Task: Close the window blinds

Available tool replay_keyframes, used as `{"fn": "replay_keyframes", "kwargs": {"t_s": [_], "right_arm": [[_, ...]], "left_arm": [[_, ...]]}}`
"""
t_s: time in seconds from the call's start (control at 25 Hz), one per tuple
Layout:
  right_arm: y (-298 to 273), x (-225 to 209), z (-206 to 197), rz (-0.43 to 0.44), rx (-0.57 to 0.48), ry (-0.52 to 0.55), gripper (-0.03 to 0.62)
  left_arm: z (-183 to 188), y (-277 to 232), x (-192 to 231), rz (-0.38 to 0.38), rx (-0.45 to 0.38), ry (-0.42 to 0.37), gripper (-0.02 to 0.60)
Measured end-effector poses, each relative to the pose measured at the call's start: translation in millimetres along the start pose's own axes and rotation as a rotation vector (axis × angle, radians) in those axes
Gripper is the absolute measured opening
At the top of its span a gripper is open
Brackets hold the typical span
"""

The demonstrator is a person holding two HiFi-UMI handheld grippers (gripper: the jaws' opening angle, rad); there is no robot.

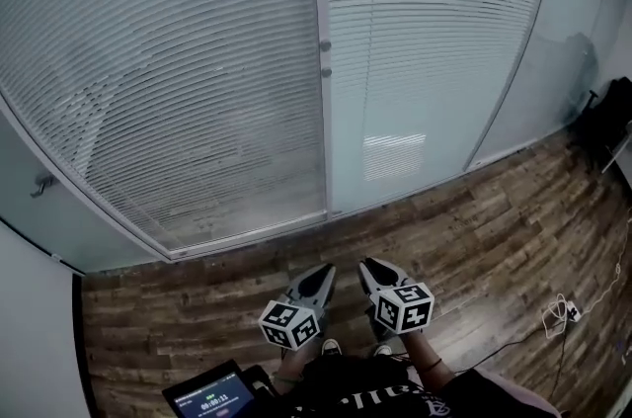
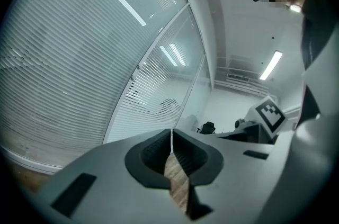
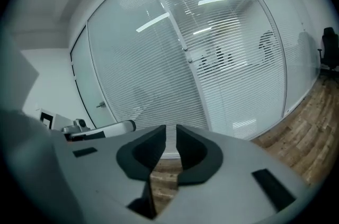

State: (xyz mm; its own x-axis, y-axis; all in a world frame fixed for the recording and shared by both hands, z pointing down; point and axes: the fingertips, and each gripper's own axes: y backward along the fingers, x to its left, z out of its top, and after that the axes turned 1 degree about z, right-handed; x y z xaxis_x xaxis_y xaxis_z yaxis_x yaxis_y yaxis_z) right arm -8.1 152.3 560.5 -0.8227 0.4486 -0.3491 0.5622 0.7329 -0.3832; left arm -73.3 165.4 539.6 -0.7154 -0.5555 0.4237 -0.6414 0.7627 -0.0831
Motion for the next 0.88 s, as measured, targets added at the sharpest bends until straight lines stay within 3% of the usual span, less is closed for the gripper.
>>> {"fn": "replay_keyframes", "kwargs": {"t_s": [0.24,0.48,0.88], "right_arm": [[53.0,-15.5,-12.2,0.000,-0.017,0.026,0.074],[152.7,-44.9,-59.6,0.022,0.012,0.070,0.074],[254.6,-72.0,-105.7,0.096,0.038,0.105,0.072]], "left_arm": [[-13.1,-0.4,-45.5,0.011,-0.022,-0.007,0.014],[-64.7,17.6,-134.9,0.061,-0.062,0.018,0.014],[-131.1,35.7,-242.0,0.122,-0.064,0.022,0.014]]}}
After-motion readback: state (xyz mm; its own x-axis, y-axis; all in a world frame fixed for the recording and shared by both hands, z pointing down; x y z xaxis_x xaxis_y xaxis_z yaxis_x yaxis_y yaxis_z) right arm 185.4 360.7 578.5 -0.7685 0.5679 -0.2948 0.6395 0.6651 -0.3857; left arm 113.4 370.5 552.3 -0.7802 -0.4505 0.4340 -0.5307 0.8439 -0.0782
